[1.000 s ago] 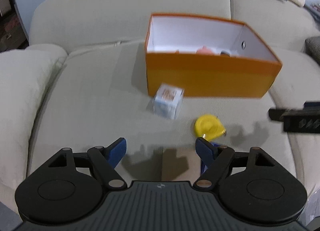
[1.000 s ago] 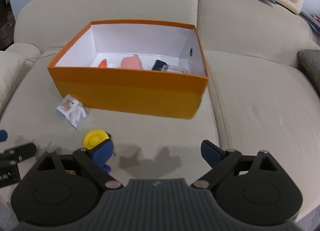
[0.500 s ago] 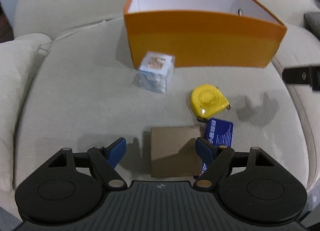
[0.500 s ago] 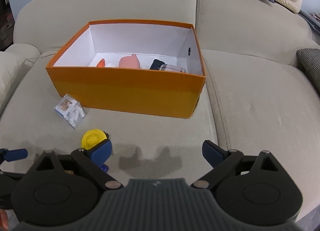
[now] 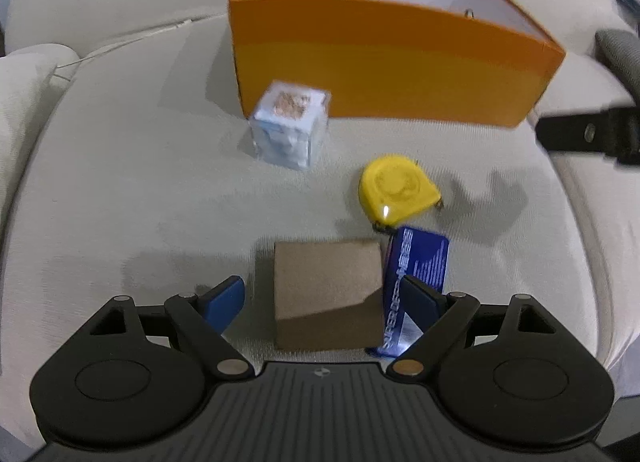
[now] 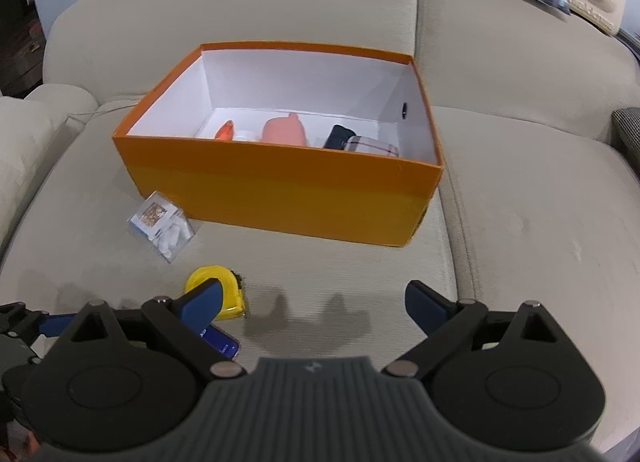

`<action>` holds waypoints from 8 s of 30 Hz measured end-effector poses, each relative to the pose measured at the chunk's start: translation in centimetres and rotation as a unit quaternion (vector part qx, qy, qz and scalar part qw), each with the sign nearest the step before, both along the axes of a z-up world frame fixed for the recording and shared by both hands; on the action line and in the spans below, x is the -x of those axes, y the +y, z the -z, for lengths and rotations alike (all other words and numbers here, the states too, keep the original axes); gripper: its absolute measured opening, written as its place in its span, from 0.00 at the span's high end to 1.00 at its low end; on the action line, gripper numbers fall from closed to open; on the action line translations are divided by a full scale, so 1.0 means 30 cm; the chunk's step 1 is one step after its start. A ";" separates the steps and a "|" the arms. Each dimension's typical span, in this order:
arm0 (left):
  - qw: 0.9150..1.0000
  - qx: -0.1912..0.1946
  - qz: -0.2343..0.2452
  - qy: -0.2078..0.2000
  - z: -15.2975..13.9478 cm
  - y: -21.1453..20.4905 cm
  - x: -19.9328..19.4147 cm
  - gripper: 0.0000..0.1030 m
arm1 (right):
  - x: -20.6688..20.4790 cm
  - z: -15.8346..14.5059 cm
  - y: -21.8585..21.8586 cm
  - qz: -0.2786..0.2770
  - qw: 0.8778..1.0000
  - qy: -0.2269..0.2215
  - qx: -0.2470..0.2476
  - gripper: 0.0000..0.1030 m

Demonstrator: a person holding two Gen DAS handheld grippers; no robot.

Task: Organize rigid objects
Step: 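Grasp the brown cardboard box with the left tool while the right tool grasps the blue SUPER DEER tin, then lift the cardboard box and blue tin off the sofa, then carry the cardboard box and blue tin over the orange box and lower them, then open both tools to release the cardboard box and blue tin inside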

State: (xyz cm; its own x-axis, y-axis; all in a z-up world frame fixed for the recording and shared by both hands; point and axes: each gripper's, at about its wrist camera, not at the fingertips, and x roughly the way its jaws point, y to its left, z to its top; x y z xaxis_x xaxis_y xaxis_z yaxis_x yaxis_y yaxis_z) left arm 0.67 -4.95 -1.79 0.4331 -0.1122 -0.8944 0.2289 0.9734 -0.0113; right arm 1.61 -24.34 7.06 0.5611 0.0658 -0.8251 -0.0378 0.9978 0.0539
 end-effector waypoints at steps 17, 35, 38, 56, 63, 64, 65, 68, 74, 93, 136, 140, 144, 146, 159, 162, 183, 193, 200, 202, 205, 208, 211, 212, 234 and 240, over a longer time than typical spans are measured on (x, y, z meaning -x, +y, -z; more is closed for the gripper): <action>0.994 -0.045 -0.098 0.011 0.058 0.189 -0.058 0.01 | -0.035 0.200 0.173 -0.036 0.990 0.132 -0.041 0.05; 0.990 -0.012 -0.138 0.024 0.088 0.284 -0.088 0.01 | 0.011 0.348 0.353 -0.046 0.986 0.159 0.007 0.10; 0.990 -0.016 -0.137 0.021 0.091 0.284 -0.074 0.03 | 0.040 0.345 0.358 -0.044 0.988 0.149 0.017 0.15; 0.992 -0.041 -0.117 0.016 0.086 0.208 -0.054 0.28 | 0.068 0.316 0.330 -0.013 0.992 0.125 0.011 0.41; 0.993 -0.036 -0.114 0.019 0.080 0.198 -0.046 0.31 | 0.074 0.305 0.306 -0.025 0.992 0.124 -0.002 0.48; 0.993 -0.031 -0.116 0.022 0.078 0.201 -0.048 0.31 | 0.074 0.301 0.297 -0.024 0.992 0.124 -0.008 0.48; 0.992 -0.026 -0.119 0.024 0.076 0.204 -0.049 0.31 | 0.072 0.300 0.287 -0.025 0.992 0.123 -0.012 0.49; 0.992 -0.019 -0.122 0.028 0.073 0.207 -0.053 0.31 | 0.074 0.294 0.269 -0.032 0.992 0.117 -0.018 0.50; 0.993 -0.026 -0.112 0.032 0.069 0.174 -0.049 0.31 | 0.084 0.291 0.264 -0.040 0.992 0.116 -0.015 0.51; 0.992 -0.016 -0.117 0.035 0.052 0.171 -0.047 0.32 | 0.087 0.288 0.212 -0.030 0.993 0.106 -0.034 0.52; 0.984 0.080 -0.087 -0.131 -0.454 -0.064 -0.421 0.32 | -0.230 -0.197 -0.175 0.117 0.971 -0.113 -0.176 0.53; 0.985 0.104 -0.093 -0.104 -0.376 -0.081 -0.506 0.32 | -0.310 -0.146 -0.187 0.122 0.973 -0.098 -0.169 0.53; 0.988 0.087 -0.087 -0.097 -0.336 -0.091 -0.541 0.32 | -0.373 -0.092 -0.197 0.127 0.975 -0.081 -0.165 0.53; 0.989 0.075 -0.086 -0.092 -0.318 -0.097 -0.560 0.32 | -0.401 -0.066 -0.197 0.128 0.975 -0.071 -0.165 0.53; 0.994 0.033 -0.079 -0.065 -0.203 -0.120 -0.594 0.32 | -0.491 0.045 -0.139 0.109 0.986 -0.023 -0.122 0.53; 0.995 0.027 -0.077 -0.060 -0.188 -0.126 -0.602 0.32 | -0.503 0.066 -0.139 0.107 0.988 -0.013 -0.111 0.53; 0.998 -0.014 -0.056 -0.039 -0.120 -0.168 -0.622 0.31 | -0.515 0.122 -0.135 0.097 0.991 0.018 -0.088 0.53; 0.998 -0.024 -0.052 -0.023 -0.092 -0.187 -0.643 0.34 | -0.524 0.149 -0.126 0.094 0.992 0.033 -0.077 0.53; 0.998 -0.028 -0.049 -0.021 -0.088 -0.194 -0.657 0.35 | -0.530 0.166 -0.106 0.087 0.994 0.042 -0.059 0.53; 0.998 -0.029 -0.049 -0.021 -0.089 -0.197 -0.658 0.35 | -0.534 0.172 -0.100 0.085 0.994 0.045 -0.052 0.53; 0.998 -0.030 -0.048 -0.021 -0.087 -0.199 -0.658 0.35 | -0.536 0.178 -0.097 0.083 0.994 0.046 -0.046 0.53; 0.998 -0.030 -0.048 -0.021 -0.085 -0.200 -0.654 0.35 | -0.538 0.179 -0.096 0.081 0.995 0.048 -0.043 0.53; 0.998 -0.032 -0.047 -0.018 -0.080 -0.200 -0.650 0.35 | -0.536 0.179 -0.090 0.077 0.995 0.049 -0.034 0.53; 0.998 -0.032 -0.047 -0.015 -0.076 -0.199 -0.651 0.34 | -0.539 0.181 -0.083 0.075 0.995 0.050 -0.029 0.53; 0.998 -0.026 -0.052 0.000 -0.050 -0.185 -0.668 0.28 | -0.544 0.190 -0.053 0.064 0.997 0.052 -0.006 0.52; 0.998 -0.030 -0.046 0.005 -0.042 -0.195 -0.671 0.24 | -0.547 0.192 -0.053 0.066 0.996 0.053 -0.006 0.46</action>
